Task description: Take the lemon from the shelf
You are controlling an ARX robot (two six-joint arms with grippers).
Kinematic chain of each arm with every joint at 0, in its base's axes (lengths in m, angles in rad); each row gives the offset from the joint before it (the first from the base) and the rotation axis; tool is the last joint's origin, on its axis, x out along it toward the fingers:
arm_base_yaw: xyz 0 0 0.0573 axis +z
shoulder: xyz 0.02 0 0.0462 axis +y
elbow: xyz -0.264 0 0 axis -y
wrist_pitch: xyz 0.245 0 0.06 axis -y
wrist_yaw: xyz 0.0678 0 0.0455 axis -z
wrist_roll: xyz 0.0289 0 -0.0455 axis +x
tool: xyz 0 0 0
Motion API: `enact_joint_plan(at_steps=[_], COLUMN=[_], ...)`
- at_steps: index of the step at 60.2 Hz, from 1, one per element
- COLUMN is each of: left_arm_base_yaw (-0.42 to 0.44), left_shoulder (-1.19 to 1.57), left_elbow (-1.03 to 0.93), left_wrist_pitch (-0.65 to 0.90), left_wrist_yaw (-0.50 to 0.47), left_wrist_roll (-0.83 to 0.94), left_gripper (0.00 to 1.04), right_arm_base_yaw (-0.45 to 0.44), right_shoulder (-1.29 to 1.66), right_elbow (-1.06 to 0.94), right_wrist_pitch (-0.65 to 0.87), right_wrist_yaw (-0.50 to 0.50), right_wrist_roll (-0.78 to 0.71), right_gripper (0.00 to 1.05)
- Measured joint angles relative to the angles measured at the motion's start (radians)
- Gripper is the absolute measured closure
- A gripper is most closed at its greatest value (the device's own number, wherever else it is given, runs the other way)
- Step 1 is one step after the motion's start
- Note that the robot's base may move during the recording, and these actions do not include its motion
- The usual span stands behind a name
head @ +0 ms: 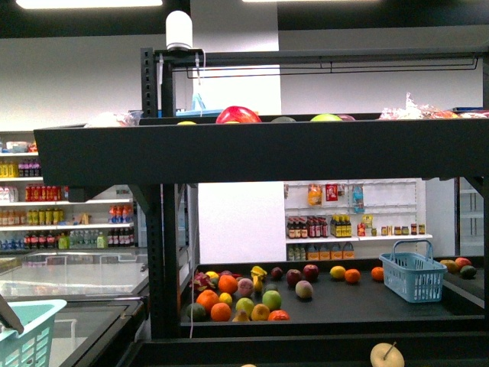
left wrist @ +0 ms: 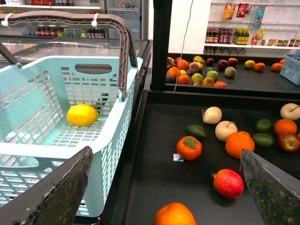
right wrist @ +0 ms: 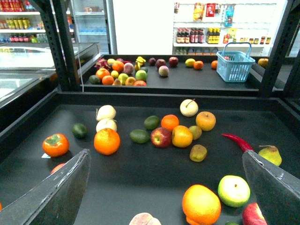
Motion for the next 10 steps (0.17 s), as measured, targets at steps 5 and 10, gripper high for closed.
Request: enact_joint_plan(at_steps=[5,10], left_arm_base_yaw=[0.0,0.0], left_shoulder=[0.0,0.0], left_elbow=[0.0,0.0], left_wrist_pitch=[0.0,0.0], left_wrist_yaw=[0.0,0.0], left_wrist_roll=[0.0,0.0], left_gripper=[0.08,0.08], right_arm_base_yaw=[0.0,0.0], right_shoulder=[0.0,0.0], right_elbow=[0.0,0.0], right_wrist_pitch=[0.0,0.0], right_wrist_yaw=[0.0,0.0], right_wrist_roll=[0.0,0.0], right_gripper=[0.07,0.07])
